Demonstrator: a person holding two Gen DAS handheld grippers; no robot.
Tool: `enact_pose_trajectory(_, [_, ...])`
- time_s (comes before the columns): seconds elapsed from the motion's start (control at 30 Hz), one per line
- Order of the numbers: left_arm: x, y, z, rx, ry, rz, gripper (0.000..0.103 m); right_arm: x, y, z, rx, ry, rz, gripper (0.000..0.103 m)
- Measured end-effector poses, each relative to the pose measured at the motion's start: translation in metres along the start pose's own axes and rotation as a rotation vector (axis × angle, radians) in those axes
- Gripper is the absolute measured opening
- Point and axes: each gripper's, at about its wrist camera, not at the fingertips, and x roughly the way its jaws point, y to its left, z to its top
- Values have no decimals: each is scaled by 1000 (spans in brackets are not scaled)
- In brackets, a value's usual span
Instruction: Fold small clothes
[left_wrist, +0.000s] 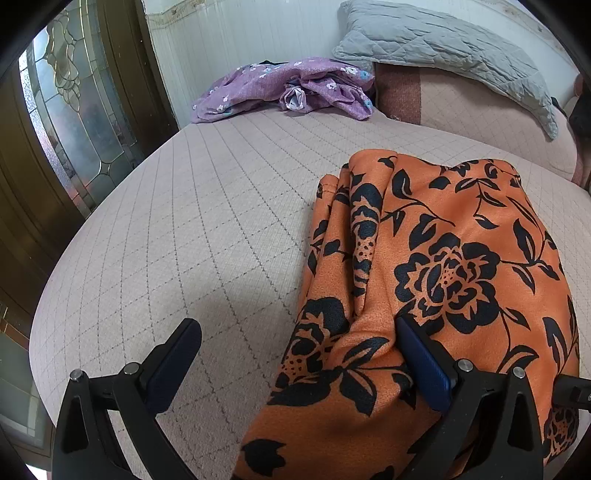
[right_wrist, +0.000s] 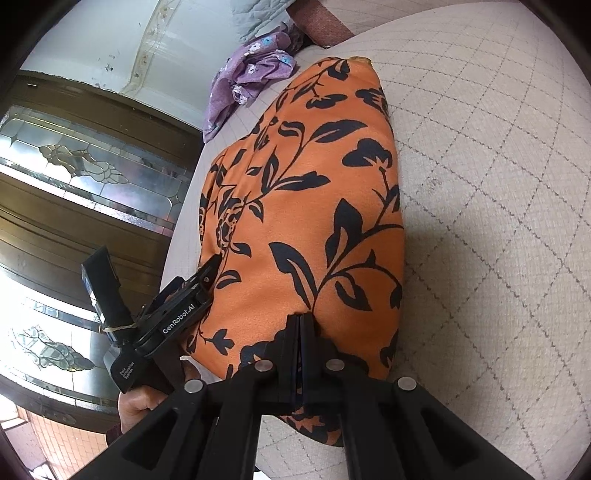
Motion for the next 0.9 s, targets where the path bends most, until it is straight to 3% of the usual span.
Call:
enact_pose_trajectory(0.47, [-2, 3, 1, -15, 5, -32, 103, -2, 0, -3, -18, -16, -7, 1])
enact_pose_trajectory(0.53, [-10, 10, 7, -27, 27, -64, 103, -6, 9, -3, -44, -21, -17, 6])
enact_pose_trajectory(0.6, [-25, 23, 7, -56, -8, -84, 103, -13, 23, -5, -106, -47, -19, 8])
enact_pose_trajectory(0.73, [-37, 43, 5, -77, -50, -35, 103, -15, 50, -14, -206, -75, 24, 8])
enact_pose_trajectory(0.83, [-24, 40, -2, -44, 15, -62, 103, 6, 55, -20, -229, -17, -29, 8])
enact_pose_trajectory(0.9, [-16, 34, -8, 7, 39, -35, 103, 28, 49, -24, -225, 40, -81, 7])
